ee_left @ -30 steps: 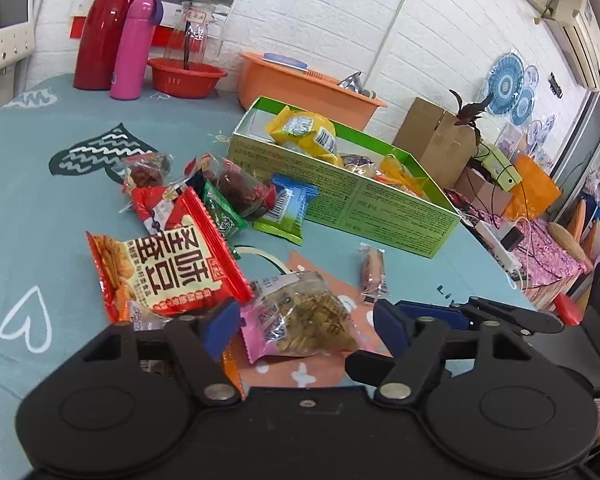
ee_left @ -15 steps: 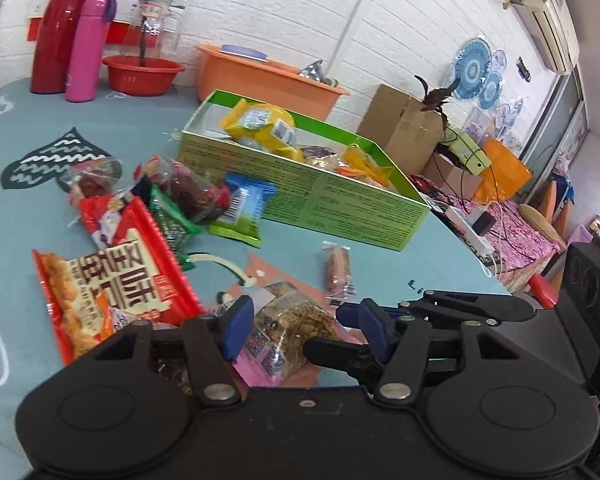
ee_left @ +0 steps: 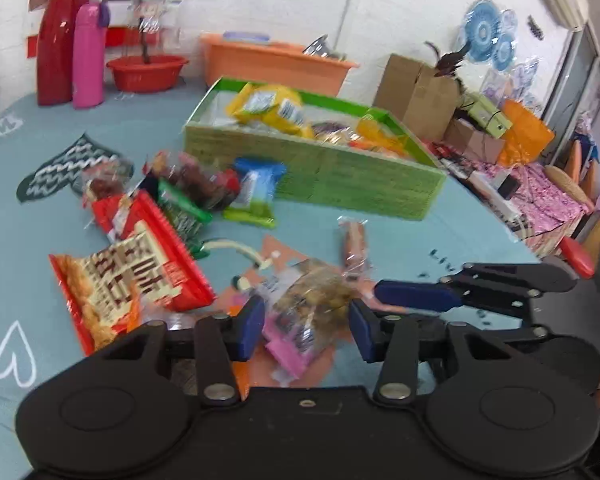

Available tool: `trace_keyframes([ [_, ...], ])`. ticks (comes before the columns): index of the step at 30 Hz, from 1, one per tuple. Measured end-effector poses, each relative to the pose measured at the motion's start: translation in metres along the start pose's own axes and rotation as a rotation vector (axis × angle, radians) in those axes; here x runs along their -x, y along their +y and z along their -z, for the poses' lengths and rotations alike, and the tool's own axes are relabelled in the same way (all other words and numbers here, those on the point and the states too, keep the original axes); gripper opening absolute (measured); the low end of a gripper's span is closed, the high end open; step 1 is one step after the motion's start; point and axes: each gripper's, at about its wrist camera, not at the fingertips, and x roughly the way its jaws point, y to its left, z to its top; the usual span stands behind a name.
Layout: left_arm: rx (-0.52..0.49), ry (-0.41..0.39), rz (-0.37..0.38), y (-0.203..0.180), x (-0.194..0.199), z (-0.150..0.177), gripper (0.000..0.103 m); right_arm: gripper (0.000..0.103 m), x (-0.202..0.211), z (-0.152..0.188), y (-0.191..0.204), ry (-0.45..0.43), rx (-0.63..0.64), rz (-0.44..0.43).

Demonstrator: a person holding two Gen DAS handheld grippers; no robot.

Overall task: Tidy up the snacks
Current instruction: 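Close the left gripper on the clear nut bag and lift it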

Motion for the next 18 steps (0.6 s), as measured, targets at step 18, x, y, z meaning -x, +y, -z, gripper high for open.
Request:
trace_keyframes([
  [18, 0.023, 0.005, -0.029, 0.001, -0.019, 0.002, 0.076, 0.053, -0.008, 0.000, -0.009, 0.014, -0.002, 0.008],
])
